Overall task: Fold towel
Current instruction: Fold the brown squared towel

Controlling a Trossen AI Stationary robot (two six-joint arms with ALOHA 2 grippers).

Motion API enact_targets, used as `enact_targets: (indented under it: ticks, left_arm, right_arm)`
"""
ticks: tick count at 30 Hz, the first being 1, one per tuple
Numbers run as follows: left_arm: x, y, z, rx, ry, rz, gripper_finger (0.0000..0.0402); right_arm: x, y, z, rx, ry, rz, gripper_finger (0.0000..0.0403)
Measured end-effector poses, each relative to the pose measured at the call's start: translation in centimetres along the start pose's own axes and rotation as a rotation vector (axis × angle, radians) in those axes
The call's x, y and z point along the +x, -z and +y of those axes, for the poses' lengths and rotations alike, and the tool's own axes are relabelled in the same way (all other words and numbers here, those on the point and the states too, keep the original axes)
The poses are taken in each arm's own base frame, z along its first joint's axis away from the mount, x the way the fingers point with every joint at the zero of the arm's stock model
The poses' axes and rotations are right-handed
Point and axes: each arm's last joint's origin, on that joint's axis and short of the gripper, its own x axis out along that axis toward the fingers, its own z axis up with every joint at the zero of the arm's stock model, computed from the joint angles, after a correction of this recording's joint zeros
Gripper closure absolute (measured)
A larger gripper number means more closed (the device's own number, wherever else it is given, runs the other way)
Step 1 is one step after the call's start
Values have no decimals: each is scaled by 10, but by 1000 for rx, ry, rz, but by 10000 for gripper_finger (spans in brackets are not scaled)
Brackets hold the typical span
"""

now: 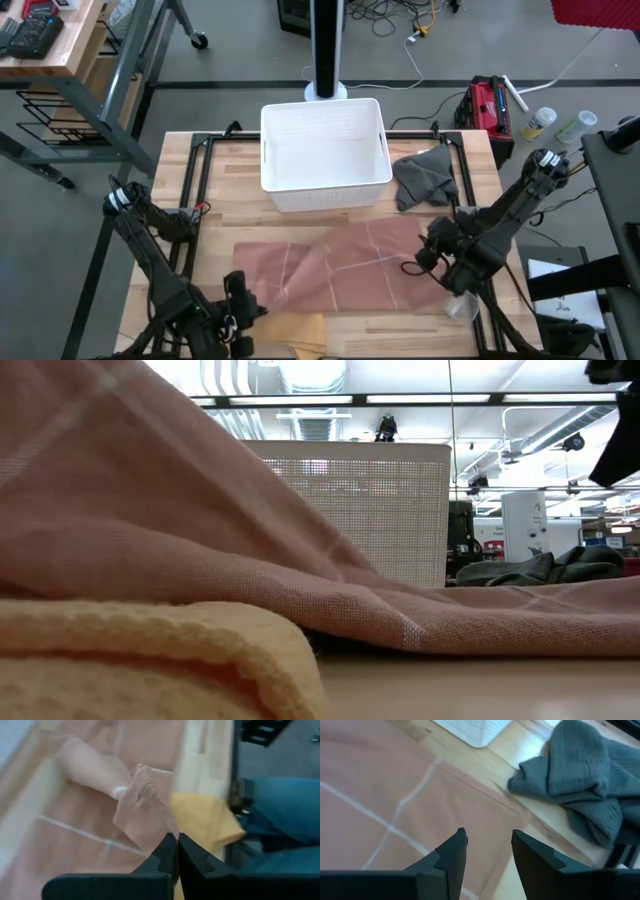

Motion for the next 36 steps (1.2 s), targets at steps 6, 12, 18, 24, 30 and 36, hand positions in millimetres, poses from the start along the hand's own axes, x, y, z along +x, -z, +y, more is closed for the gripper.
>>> enact_targets:
  ticks: [6,12,18,24,30,36]
  left_arm:
    - [8,12,-7,22,81,14,401]
    - [23,25,-12,-9,222,49,401]
    - [30,45,-17,-118,401,140,401]
    - [26,75,-14,-232,367,202,401]
    - [20,89,-13,-245,336,141,401]
    - [16,94,-12,-265,315,134,401]
  right_arm:
    - [15,-12,3,-5,78,93,244]
    - [40,-27,13,-14,126,210,246]
    - [79,-42,20,-82,193,367,235]
    - [117,-56,23,-168,185,461,222]
    - [139,-69,24,-201,102,491,213]
    - [152,-83,21,-198,28,484,208]
